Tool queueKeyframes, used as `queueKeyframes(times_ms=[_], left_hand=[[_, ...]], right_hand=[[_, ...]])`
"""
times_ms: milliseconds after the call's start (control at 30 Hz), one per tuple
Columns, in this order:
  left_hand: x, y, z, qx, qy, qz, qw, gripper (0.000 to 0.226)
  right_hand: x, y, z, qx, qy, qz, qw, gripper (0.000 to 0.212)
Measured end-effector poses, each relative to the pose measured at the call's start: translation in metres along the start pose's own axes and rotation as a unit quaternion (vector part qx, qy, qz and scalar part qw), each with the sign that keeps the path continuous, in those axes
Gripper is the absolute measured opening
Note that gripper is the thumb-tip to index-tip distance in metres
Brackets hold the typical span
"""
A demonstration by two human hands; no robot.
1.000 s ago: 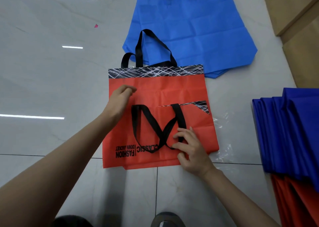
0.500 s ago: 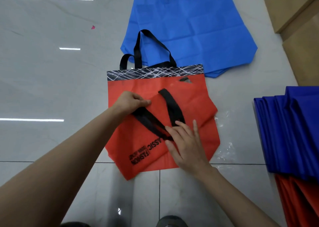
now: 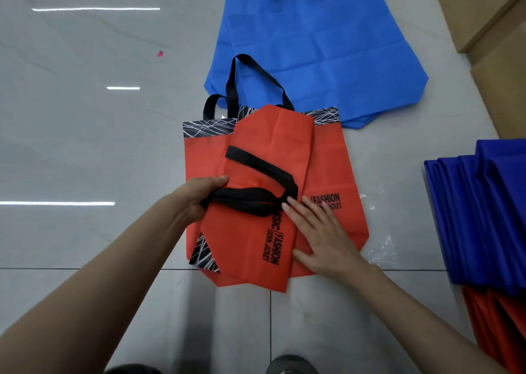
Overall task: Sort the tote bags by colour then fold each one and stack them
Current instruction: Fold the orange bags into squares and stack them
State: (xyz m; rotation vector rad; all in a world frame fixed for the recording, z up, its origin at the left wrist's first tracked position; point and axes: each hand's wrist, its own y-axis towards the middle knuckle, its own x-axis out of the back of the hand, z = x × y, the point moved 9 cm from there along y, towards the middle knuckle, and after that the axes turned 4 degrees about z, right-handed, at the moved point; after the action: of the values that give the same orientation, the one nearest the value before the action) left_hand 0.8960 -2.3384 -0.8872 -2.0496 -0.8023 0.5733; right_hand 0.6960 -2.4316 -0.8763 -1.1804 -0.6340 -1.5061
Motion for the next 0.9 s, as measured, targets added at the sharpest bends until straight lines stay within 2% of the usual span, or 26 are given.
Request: queueKeyframes(times_ms=[67,133,167,233,267,333,367,433,467,500,567,633,733,800,900], left_hand=[[0.003,0.001,-0.007,-0.070,0.036,-0.008,0.997,0.010],[0.009,-0.008,-0.023,-0.184,0.139,-0.027,0.973,0.003],[0.010,-0.013,-0.028,-0.229,0.189,-0.020,0.955,0.011],[0.008,-0.023,-0.030,-0.273,0.269,0.029,0.923,0.041],[0.005,-0.027,-0.029,-0.273,0.295,0.058,0.914,0.050],[0.001,-0.033,-0.026,-0.258,0.296,0.099,0.914,0.045],[-0.003,-0.034,-0.027,-0.253,0.282,0.109,0.919,0.037],[-0.010,-0.035,-0.031,-0.252,0.242,0.098,0.932,0.016],[-0.012,-0.033,-0.035,-0.251,0.221,0.084,0.939,0.003],[-0.014,-0.029,-0.038,-0.252,0.205,0.071,0.943,0.015],[-0.016,-0.018,-0.042,-0.256,0.177,0.046,0.949,0.047],[-0.016,-0.006,-0.045,-0.259,0.136,0.004,0.956,0.061],[-0.013,0.009,-0.048,-0.274,0.104,-0.095,0.951,0.039],[-0.009,0.012,-0.050,-0.283,0.117,-0.161,0.938,0.034],[-0.011,0.016,-0.047,-0.279,0.151,-0.175,0.932,0.041]], right_hand=[[0.002,0.003,0.000,-0.016,-0.010,-0.027,0.999,0.079],[0.005,0.006,0.000,-0.026,-0.001,-0.059,0.998,0.070],[0.007,0.007,-0.001,-0.028,0.020,-0.077,0.996,0.065],[0.015,0.009,-0.004,-0.030,0.094,-0.123,0.987,0.059],[0.020,0.009,-0.006,-0.036,0.135,-0.149,0.979,0.057],[0.029,0.009,-0.011,-0.051,0.211,-0.206,0.954,0.050],[0.033,0.009,-0.015,-0.070,0.247,-0.231,0.939,0.045],[0.039,0.012,-0.025,-0.139,0.321,-0.257,0.901,0.017],[0.043,0.015,-0.029,-0.178,0.346,-0.262,0.883,0.030],[0.043,0.018,-0.032,-0.211,0.371,-0.256,0.867,0.043],[0.046,0.023,-0.038,-0.258,0.419,-0.259,0.831,0.050],[0.047,0.029,-0.043,-0.304,0.408,-0.268,0.818,0.052],[0.048,0.035,-0.052,-0.378,0.350,-0.267,0.814,0.053],[0.049,0.036,-0.055,-0.431,0.314,-0.252,0.808,0.052],[0.050,0.037,-0.056,-0.477,0.282,-0.223,0.802,0.036]])
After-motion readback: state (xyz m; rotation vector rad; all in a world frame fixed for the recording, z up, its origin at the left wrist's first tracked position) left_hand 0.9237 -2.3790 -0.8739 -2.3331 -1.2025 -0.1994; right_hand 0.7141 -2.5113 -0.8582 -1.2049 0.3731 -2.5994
